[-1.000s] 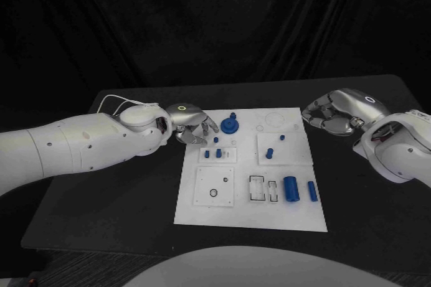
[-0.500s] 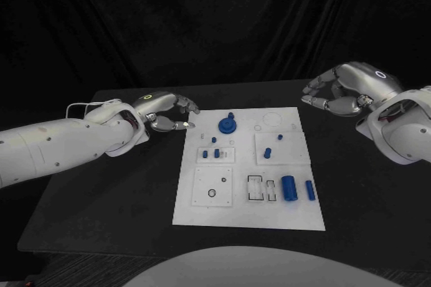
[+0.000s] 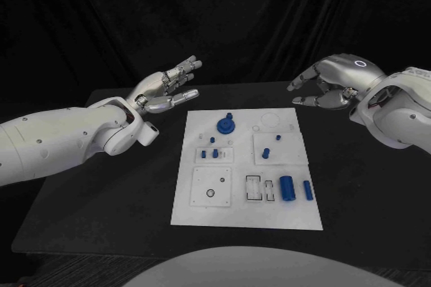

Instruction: Assemble the parts on the task board

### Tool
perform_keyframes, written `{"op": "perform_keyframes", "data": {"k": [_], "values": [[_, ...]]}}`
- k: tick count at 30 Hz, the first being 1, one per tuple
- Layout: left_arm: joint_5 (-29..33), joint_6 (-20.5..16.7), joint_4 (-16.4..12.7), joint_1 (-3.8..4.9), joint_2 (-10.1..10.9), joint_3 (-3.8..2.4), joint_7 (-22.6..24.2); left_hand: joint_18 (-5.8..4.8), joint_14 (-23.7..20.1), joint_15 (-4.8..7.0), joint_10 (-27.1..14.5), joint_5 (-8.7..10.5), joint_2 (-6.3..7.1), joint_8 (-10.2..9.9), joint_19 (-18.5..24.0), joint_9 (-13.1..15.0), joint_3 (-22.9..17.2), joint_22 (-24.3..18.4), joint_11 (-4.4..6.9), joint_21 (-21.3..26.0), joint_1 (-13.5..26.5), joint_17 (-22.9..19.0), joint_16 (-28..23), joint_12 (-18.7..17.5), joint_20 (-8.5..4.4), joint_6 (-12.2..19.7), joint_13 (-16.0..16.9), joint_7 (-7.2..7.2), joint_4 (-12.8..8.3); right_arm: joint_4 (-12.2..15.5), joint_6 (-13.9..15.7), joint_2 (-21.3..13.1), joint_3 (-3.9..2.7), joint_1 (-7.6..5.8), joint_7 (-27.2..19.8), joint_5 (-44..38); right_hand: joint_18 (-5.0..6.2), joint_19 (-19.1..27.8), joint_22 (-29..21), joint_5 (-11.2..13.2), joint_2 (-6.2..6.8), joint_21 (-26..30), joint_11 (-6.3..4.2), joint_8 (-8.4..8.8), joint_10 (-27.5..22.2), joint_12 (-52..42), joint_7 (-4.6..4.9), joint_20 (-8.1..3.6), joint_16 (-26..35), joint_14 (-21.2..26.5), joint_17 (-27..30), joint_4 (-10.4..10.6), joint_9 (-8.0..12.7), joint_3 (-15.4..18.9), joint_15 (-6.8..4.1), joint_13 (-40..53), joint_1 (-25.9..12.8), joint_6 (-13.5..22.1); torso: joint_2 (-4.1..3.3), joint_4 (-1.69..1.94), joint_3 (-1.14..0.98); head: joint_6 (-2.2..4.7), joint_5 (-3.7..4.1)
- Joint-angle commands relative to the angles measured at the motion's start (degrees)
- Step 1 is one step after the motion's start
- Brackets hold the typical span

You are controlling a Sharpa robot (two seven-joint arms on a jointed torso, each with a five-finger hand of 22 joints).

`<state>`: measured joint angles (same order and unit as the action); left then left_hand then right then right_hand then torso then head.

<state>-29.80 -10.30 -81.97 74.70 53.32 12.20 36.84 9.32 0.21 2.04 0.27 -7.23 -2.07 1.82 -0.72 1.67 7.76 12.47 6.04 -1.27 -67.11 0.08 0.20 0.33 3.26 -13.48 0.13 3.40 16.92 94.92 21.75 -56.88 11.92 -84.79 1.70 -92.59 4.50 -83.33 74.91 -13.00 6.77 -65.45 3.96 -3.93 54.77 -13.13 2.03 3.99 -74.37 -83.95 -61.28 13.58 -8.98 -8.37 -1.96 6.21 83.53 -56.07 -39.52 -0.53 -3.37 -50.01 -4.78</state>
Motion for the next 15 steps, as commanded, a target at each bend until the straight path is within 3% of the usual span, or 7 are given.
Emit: {"op": "perform_keyframes", "data": {"k": [1, 4, 7, 9, 12, 15], "values": [[17.62, 11.19, -0.66, -0.06, -0.27, -0.02, 5.94, -0.28, -0.21, -0.42, -0.27, 1.76, -0.12, -0.39, 0.28, -0.18, 0.63, -2.85, 0.22, 0.34, 1.93, -0.08, -0.2, -0.33, 0.06, 1.65, -0.13, 0.2, -0.02, -0.58, -7.17, 0.23, -0.04, 0.82, -2.1, -3.66, 0.11, 0.0, 8.91, 3.22, 0.2, -0.02, -0.01, 0.09, -0.93, 0.94, 0.5, -0.33, -0.23, -1.22, -0.2, 1.04, 0.68, 1.34, -0.49, -0.92, -0.66, 0.07, 0.07, 0.55, 1.28, 0.01, 0.29], [20.21, 13.31, -0.86, -0.34, -0.51, -0.01, 6.28, -0.88, -0.21, -0.15, -0.27, 2.95, -1.39, -0.51, 0.42, -0.31, 1.19, -5.82, 0.36, 0.58, 3.68, -0.08, -0.2, -0.33, -0.81, 3.24, -0.13, 0.4, -0.04, -1.32, -8.6, 0.54, -0.04, 1.84, -2.91, -3.91, -0.06, -0.39, 9.13, 6.32, 0.64, -0.77, 0.38, 0.23, -1.52, 1.62, 0.54, -0.18, -0.68, -1.46, -1.15, 2.94, 1.66, 3.48, -0.26, -2.06, -2.57, 0.56, 0.27, 0.83, 1.93, 0.01, 0.62], [21.53, 14.46, -1.03, -0.68, -0.51, -0.01, 6.5, -1.62, -0.21, 0.02, -0.27, 2.34, -2.24, -0.65, 0.6, -0.46, 1.73, -8.18, 0.8, 0.8, 3.79, -0.08, -0.2, -0.33, -1.67, 4.96, -0.13, 1.03, -0.1, -2.11, -9.85, 1.01, -0.04, 2.73, -3.11, -4.03, -0.06, -0.47, 9.15, 5.96, 0.41, -0.74, 0.66, 0.26, -1.85, 2.08, 0.9, -0.03, -0.8, -1.51, -1.43, 2.87, 2.35, 3.9, -0.1, -2.48, -2.47, 1.27, 0.35, 1.06, 2.39, 0.01, 0.95], [21.96, 14.8, -1.1, -0.85, -0.53, -0.01, 6.56, -2.32, -0.21, 0.06, -0.27, 1.51, -2.74, -0.83, 0.73, -0.64, 2.21, -11.65, 1.45, 1.18, 3.51, -0.08, -0.2, -0.33, -2.43, 6.55, -0.13, 2.68, -0.13, -2.41, -10.41, 1.18, -0.04, 3.3, -3.17, -4.07, -0.03, -0.45, 9.12, 5.11, 0.11, -0.58, 0.69, 0.22, -1.74, 2.17, 0.95, 0.01, -0.77, -1.49, -1.44, 2.61, 2.7, 3.78, -0.03, -2.53, -1.64, 1.52, 0.35, 1.3, 2.69, 0.01, 1.15], [22.29, 15.12, -1.17, -1.03, -0.58, -0.01, 6.56, -2.64, -0.21, -0.38, -0.27, 0.41, -3.79, -1.02, 0.72, -0.83, 2.91, -12.47, -0.17, 1.27, 2.9, -0.08, -0.2, -0.33, -2.24, 8.38, -0.13, 5.92, -0.14, -2.7, -10.82, 1.38, -0.04, 4.08, -3.42, -4.11, -0.02, -0.45, 9.12, 3.71, -0.37, -0.49, 0.76, 0.11, -0.63, 1.89, 1.21, 0.09, -0.77, -1.48, -1.57, 2.05, 3.33, 3.65, 0.03, -2.47, -0.12, 1.71, 0.28, 1.61, 3.12, 0.01, 1.49], [22.48, 15.39, -1.4, -1.19, -0.49, 0.0, 6.52, -2.52, -0.21, -0.74, -0.27, -0.15, -4.2, -0.98, 0.72, -0.8, 3.12, -12.47, -0.39, 1.27, 2.45, -0.08, -0.2, -0.33, -1.76, 8.29, -0.13, 5.49, -0.18, -2.98, -11.29, 1.69, -0.03, 4.86, -3.61, -4.13, -0.02, -0.51, 9.16, 3.19, -0.74, -0.54, 0.41, -0.04, 2.84, 0.68, 2.14, 0.08, -0.83, -1.5, -1.79, 1.81, 3.86, 3.84, -0.02, -2.12, 0.62, 1.43, 0.3, 1.91, 3.51, 0.01, 1.87]]}}
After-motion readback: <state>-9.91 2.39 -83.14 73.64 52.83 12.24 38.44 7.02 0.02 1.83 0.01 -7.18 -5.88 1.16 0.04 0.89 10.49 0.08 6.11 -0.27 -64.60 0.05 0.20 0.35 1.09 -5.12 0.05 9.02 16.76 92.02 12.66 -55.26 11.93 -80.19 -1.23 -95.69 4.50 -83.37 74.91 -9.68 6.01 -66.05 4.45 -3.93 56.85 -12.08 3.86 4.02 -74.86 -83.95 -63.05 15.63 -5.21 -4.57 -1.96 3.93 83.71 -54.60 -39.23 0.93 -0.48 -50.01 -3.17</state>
